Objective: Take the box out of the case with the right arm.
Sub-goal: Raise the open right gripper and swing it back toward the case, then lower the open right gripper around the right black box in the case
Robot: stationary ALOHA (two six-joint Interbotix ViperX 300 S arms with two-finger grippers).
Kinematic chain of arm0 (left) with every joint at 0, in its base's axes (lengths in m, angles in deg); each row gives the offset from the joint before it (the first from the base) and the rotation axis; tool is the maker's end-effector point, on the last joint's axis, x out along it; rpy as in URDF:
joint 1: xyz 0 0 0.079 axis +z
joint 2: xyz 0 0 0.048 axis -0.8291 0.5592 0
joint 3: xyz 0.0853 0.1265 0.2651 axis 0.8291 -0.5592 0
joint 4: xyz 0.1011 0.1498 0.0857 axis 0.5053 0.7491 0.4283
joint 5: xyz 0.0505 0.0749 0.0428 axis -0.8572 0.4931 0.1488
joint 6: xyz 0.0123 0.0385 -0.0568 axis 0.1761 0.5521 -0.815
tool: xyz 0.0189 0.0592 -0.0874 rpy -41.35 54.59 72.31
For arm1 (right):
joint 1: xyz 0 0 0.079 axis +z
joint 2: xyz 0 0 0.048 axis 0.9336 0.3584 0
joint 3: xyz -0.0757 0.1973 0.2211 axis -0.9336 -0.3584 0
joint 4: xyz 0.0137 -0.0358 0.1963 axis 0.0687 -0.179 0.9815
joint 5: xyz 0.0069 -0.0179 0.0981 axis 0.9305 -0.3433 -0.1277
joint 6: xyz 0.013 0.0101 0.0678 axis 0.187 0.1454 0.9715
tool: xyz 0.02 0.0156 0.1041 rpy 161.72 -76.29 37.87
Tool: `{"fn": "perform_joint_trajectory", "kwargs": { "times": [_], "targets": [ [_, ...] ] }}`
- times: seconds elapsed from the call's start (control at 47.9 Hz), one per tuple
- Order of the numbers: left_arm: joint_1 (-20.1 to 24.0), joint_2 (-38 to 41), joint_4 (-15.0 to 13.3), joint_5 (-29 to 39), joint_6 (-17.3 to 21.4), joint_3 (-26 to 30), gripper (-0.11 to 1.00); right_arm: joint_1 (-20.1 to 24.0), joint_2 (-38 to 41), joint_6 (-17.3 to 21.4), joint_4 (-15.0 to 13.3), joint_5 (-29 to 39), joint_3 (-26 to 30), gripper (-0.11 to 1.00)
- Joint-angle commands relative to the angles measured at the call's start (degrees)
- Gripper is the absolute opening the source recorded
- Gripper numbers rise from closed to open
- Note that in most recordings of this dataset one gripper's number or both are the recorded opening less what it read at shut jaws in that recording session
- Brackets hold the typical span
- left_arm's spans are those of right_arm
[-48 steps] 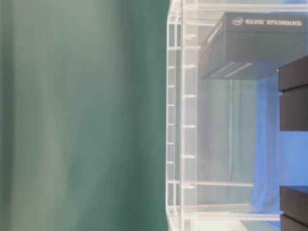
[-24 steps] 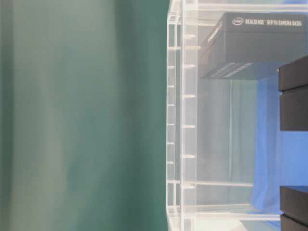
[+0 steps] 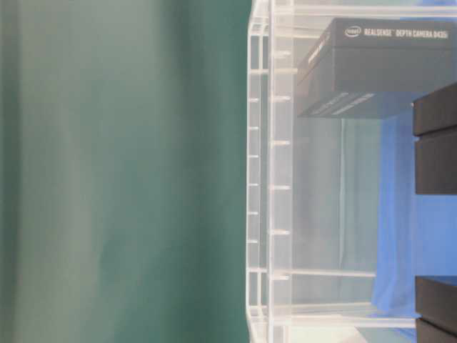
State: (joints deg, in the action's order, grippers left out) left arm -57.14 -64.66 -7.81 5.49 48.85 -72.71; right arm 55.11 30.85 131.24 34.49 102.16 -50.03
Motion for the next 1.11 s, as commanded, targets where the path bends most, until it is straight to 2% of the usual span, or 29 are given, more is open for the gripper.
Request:
{"fn": "perform_joint_trajectory", "kwargs": {
  "times": [0.0,0.522,0.668,0.856,1.085],
  "targets": [
    [-0.1,0.3,0.1,-0.3,0.1,0.5,0.00,-0.3,-0.9,-0.1,-0.2,-0.4,0.4,0.88],
    [-0.1,0.4,0.2,-0.3,0.1,0.4,0.00,-0.4,-0.9,0.1,0.2,-0.4,0.4,0.88],
    [-0.1,0.3,0.2,-0.3,0.1,0.5,0.00,-0.3,0.1,0.1,0.5,-3.1,1.4,0.88],
    [-0.1,0.3,0.2,-0.3,0.2,0.4,0.00,0.1,5.3,-0.3,1.1,-8.4,5.9,0.88],
    [-0.1,0.2,0.2,-0.3,0.2,0.4,0.00,1.6,14.5,-1.7,1.1,-9.4,15.3,0.88]
  ]
}}
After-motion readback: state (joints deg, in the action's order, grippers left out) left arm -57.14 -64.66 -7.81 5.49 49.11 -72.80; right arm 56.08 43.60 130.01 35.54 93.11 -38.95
